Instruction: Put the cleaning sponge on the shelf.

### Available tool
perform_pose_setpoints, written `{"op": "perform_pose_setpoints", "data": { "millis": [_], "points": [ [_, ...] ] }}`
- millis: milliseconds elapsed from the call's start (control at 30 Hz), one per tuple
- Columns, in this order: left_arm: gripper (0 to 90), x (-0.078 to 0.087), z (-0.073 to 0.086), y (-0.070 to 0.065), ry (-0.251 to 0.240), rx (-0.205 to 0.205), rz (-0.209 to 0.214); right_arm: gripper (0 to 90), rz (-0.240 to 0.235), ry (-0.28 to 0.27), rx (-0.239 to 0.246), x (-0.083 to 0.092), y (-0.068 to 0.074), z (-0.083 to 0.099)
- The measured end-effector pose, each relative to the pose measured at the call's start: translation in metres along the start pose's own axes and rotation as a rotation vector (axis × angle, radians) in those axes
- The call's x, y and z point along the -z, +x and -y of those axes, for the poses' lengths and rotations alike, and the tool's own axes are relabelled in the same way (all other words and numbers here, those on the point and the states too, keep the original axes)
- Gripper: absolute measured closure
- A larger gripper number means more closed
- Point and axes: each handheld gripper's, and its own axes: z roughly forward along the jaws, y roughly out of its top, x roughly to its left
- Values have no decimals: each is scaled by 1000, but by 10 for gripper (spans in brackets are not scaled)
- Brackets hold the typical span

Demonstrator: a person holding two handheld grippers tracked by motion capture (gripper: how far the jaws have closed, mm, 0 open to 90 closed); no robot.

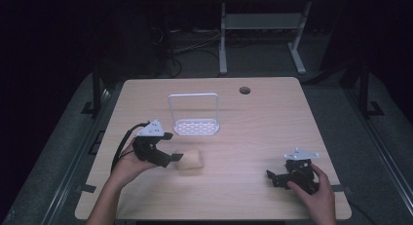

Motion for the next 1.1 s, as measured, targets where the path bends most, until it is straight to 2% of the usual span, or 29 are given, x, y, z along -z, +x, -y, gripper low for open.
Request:
{"op": "perform_pose_setpoints", "data": {
  "millis": [433, 867, 1100],
  "points": [
    [141, -8, -5, 2, -2, -42, 18, 7, 0, 0, 0, 0, 0, 0],
    [140, -23, -10, -1, 12, -97, 76, 7, 0, 0, 0, 0, 0, 0],
    [140, -30, -10, 0, 18, -104, 100, 7, 0, 0, 0, 0, 0, 0]
  ]
}}
